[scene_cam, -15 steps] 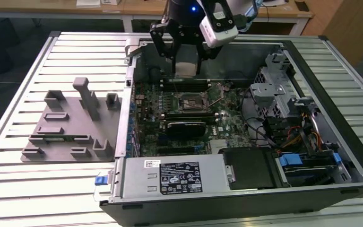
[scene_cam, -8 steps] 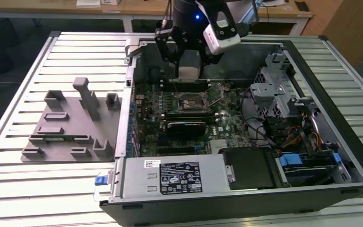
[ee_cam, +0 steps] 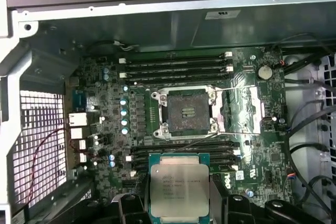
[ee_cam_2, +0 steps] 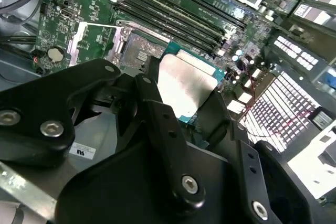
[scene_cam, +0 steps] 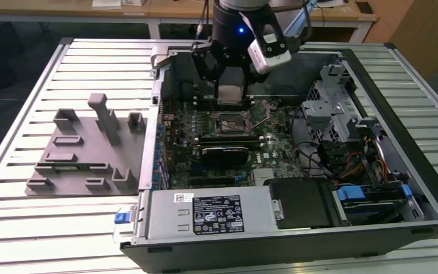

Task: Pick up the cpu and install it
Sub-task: 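Pick up the cpu and move it towards the insertion slot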

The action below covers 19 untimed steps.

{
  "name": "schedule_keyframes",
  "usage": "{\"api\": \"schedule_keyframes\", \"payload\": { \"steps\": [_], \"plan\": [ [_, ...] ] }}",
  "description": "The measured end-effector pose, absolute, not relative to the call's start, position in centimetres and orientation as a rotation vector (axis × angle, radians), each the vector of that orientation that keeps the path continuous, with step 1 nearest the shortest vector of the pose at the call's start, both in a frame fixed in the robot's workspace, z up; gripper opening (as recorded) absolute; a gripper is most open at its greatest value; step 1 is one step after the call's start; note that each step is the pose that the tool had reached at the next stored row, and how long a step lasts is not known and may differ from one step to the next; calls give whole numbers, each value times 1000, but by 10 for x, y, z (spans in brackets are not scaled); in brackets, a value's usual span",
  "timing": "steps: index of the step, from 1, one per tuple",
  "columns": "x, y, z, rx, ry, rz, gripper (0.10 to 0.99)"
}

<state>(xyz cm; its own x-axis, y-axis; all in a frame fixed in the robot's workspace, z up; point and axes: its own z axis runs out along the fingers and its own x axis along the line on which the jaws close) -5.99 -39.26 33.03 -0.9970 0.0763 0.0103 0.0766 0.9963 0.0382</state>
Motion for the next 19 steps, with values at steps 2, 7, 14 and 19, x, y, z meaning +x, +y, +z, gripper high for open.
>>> {"api": "schedule_keyframes", "payload": {
  "steps": [2, 7, 14, 19],
  "plan": [
    [-59, -392, 327, -120, -3130, -60, 541],
    [-59, -389, 319, -119, -3131, -61, 541],
    [-59, -387, 309, -116, -3142, -61, 541],
    [-59, -386, 302, -112, -3153, -62, 541]
  ]
}}
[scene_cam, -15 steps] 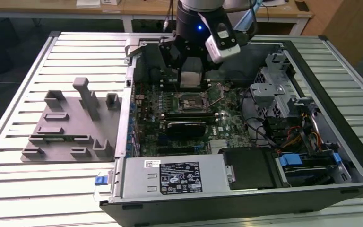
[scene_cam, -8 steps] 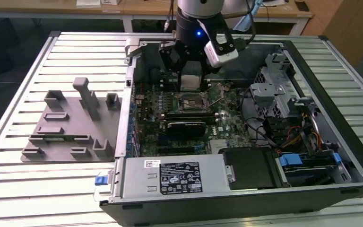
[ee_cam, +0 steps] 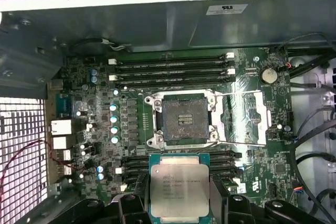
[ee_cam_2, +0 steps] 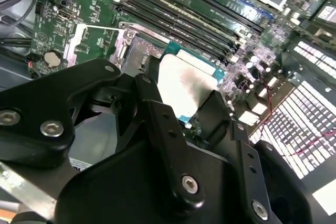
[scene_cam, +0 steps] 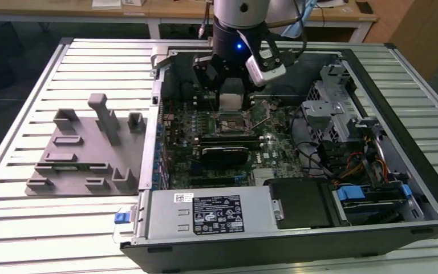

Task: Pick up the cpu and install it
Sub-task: 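Pick up the cpu and move it towards the insertion slot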

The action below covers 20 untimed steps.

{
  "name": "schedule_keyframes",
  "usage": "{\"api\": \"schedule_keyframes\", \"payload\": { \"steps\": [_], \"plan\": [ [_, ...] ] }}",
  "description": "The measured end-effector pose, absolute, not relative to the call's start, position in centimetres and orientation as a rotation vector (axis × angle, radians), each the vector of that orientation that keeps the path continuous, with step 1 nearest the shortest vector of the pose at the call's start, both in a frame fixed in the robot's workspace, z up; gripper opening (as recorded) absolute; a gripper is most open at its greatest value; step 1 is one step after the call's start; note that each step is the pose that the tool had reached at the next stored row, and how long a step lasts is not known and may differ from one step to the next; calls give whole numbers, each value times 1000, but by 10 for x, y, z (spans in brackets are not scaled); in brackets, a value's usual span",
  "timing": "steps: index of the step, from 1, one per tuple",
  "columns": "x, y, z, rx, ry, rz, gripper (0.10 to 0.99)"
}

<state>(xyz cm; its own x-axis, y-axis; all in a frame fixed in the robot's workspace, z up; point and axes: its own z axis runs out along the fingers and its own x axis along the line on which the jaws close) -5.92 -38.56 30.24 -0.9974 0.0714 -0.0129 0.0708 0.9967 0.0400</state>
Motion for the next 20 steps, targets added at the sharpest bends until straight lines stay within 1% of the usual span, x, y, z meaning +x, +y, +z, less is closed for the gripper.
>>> {"api": "schedule_keyframes", "payload": {
  "steps": [20],
  "plan": [
    [-54, -373, 268, 100, 3116, 62, 541]
  ]
}}
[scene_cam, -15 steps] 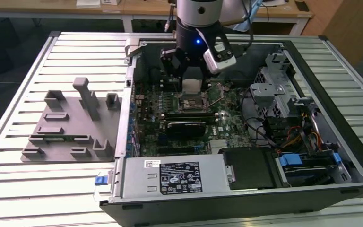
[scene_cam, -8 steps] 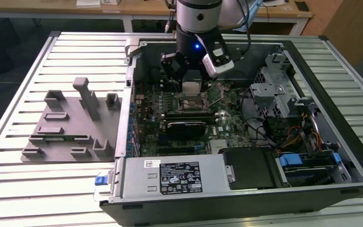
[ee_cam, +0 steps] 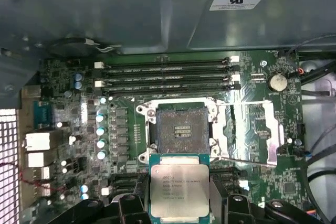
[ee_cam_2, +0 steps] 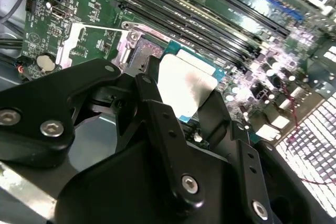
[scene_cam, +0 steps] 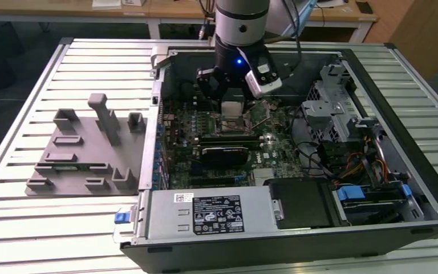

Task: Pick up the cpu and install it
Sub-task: 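Pick up the cpu and move it towards the insertion slot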

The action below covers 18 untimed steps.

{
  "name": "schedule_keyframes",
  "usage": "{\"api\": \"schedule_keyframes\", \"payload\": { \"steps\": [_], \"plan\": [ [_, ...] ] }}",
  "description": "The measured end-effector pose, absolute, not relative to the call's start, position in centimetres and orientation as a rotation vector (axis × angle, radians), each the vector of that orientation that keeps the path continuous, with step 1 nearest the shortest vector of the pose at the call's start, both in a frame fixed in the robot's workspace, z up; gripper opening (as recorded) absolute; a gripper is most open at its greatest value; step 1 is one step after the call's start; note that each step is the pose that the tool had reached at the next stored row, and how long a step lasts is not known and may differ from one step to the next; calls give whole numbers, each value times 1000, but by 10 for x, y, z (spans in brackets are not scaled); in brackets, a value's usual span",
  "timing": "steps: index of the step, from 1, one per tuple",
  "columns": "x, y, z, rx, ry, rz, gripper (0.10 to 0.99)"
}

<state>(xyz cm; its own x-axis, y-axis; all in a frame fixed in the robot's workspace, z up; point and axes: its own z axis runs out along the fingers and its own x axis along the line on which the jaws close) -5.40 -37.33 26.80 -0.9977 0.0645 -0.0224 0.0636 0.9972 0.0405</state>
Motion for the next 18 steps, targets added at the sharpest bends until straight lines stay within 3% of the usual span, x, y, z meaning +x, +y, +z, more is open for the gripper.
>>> {"api": "schedule_keyframes", "payload": {
  "steps": [18],
  "plan": [
    [-43, -354, 248, 98, 3123, 58, 541]
  ]
}}
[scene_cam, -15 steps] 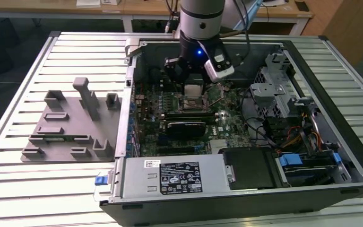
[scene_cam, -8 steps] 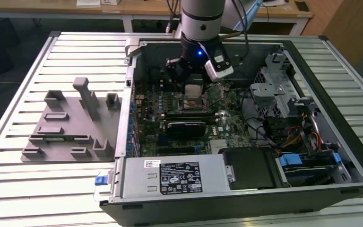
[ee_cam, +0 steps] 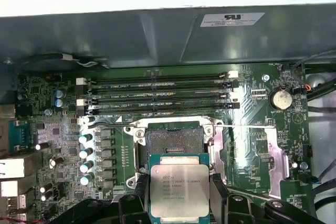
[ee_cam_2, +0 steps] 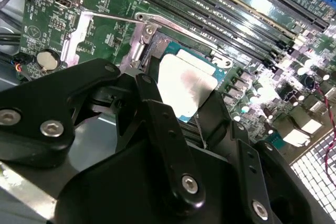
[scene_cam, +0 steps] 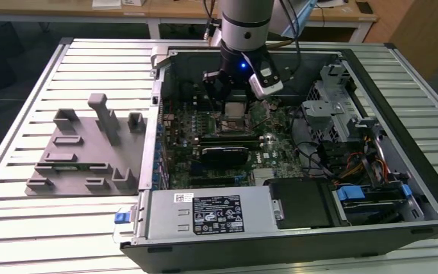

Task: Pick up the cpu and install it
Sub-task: 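Pick up the cpu and move it towards the insertion slot, then place the cpu into insertion slot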

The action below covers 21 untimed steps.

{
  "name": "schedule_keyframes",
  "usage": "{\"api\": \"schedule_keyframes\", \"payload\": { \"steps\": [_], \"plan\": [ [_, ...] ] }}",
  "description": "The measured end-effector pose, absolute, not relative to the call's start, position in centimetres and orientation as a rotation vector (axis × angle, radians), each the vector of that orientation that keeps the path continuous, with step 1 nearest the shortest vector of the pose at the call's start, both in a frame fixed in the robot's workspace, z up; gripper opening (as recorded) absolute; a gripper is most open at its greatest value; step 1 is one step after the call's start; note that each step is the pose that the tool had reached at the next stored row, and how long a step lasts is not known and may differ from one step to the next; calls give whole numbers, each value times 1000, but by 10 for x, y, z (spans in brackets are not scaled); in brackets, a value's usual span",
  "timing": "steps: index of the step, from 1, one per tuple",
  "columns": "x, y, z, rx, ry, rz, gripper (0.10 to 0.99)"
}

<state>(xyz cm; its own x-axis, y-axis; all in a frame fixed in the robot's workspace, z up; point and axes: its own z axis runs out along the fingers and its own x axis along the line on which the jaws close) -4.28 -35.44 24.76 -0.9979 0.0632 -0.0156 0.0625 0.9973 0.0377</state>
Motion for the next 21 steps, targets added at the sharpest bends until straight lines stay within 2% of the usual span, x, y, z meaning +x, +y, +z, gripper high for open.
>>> {"api": "schedule_keyframes", "payload": {
  "steps": [14, 21],
  "plan": [
    [-43, -354, 247, 104, 3122, 58, 541],
    [-43, -354, 246, 289, 3109, 57, 541]
  ]
}}
